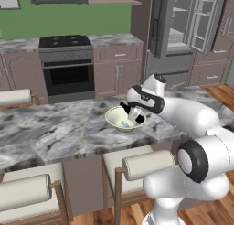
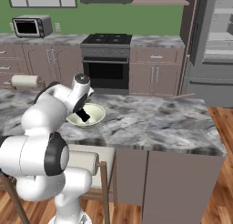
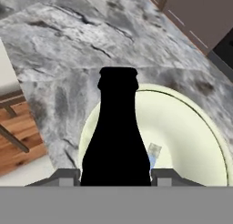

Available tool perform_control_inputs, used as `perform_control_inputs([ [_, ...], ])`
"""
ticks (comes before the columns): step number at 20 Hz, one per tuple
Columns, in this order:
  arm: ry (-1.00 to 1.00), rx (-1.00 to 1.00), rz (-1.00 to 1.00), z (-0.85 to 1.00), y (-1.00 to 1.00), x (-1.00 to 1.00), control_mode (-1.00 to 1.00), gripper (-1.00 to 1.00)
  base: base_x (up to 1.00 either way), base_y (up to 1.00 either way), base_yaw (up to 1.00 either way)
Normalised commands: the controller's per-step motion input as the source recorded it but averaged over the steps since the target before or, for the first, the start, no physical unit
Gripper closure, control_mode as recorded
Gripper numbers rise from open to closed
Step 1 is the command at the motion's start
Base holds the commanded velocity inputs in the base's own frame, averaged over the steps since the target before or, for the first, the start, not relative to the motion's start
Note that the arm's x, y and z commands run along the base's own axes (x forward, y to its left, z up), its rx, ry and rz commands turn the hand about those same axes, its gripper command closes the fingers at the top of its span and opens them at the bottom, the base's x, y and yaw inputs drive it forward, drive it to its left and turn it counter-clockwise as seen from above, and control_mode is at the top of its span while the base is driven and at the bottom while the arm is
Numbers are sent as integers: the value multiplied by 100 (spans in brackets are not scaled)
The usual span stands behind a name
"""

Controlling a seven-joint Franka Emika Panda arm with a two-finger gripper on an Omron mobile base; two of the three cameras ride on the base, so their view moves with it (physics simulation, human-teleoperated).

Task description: Open the fridge, grab two sodas, and place both sodas inside the bowl with ice on the dining counter.

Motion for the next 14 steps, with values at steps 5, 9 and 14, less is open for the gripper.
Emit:
perform_control_inputs([
  [5, 3, 0, 8, -21, 0, 29, -100, 100, 0, 0, 0],
  [9, 4, 0, 8, -22, 0, 31, -100, 100, 0, 0, 0],
  [14, 4, 0, 6, -24, 1, 24, -100, 100, 0, 0, 0],
])
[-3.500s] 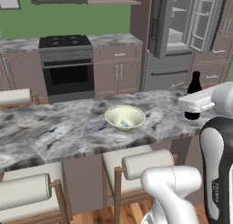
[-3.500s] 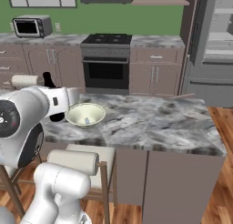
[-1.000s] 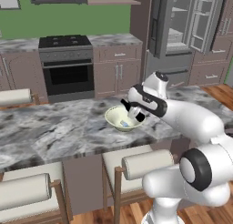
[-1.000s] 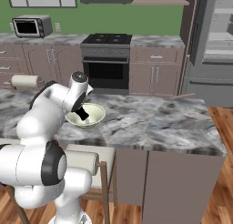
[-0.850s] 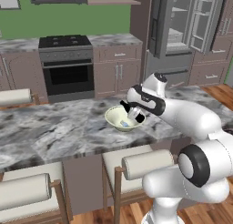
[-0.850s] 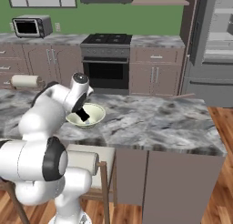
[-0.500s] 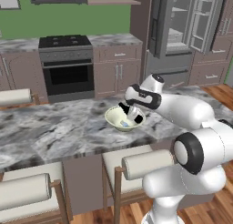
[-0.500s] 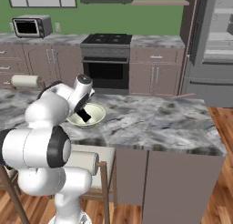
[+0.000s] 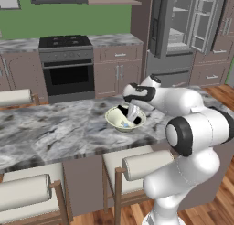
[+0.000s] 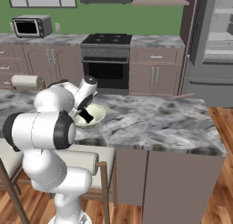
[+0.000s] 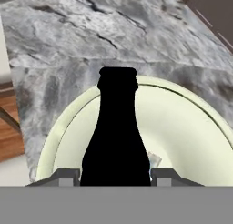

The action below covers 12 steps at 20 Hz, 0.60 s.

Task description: Open the fridge, grab two sodas, and place both sodas inside the bowl with ice on the dining counter.

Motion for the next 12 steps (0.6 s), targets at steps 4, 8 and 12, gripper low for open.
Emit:
perform_control_inputs([
  [4, 1, 0, 5, -20, 6, 28, -100, 100, 0, 0, 0],
  [8, 0, 0, 5, -21, 9, 22, -100, 100, 0, 0, 0],
  [12, 1, 0, 5, -24, 12, 22, -100, 100, 0, 0, 0],
])
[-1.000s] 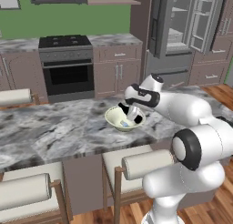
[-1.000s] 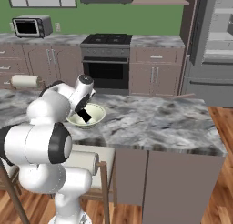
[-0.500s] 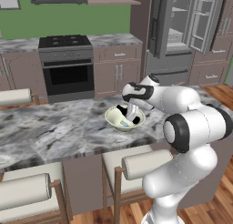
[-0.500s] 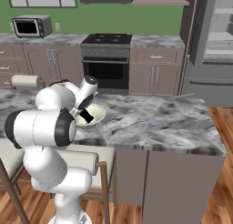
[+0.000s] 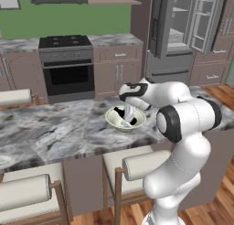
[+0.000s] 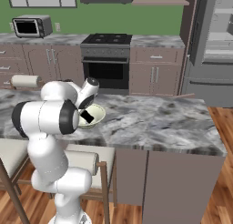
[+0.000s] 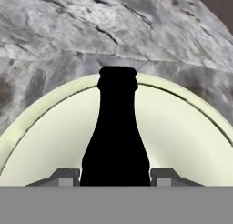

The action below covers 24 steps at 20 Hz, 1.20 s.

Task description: Open the fridge, grab two sodas, and place both sodas inside the bowl with ice on the dining counter.

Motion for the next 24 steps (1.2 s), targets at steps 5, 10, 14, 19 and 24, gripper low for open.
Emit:
perform_control_inputs([
  [5, 3, -1, 5, -24, 13, 23, -100, 100, 0, 0, 0],
  [10, 0, 0, 5, -11, 1, 31, -100, 100, 0, 0, 0],
  [14, 0, 0, 5, -8, 0, 34, -100, 100, 0, 0, 0],
  [19, 0, 0, 5, -16, 0, 15, -100, 100, 0, 0, 0],
  [24, 0, -1, 6, -20, 0, -11, -100, -100, 0, 0, 0],
])
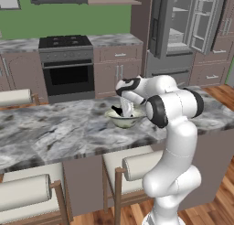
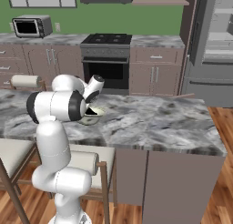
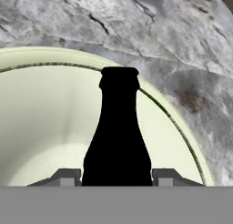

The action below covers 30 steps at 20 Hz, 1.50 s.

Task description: Open the fridge, grab two sodas, and place both sodas inside the bowl with ice on the dining counter.

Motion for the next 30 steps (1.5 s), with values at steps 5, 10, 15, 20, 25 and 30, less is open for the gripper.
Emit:
perform_control_inputs([
  [5, 0, -2, 3, -12, 0, -8, -100, -100, 0, 0, 0],
  [10, 0, 0, 1, -3, 7, -9, -100, -100, 0, 0, 0],
  [15, -2, 0, 0, 0, 20, -17, -100, -100, 0, 0, 0],
  [20, -9, 0, 0, 0, 11, -29, -100, -100, 0, 0, 0],
  [25, -23, 0, 0, 0, 0, -34, -100, -100, 0, 0, 0],
  [30, -21, 0, 0, 1, -3, -18, -100, -100, 0, 0, 0],
])
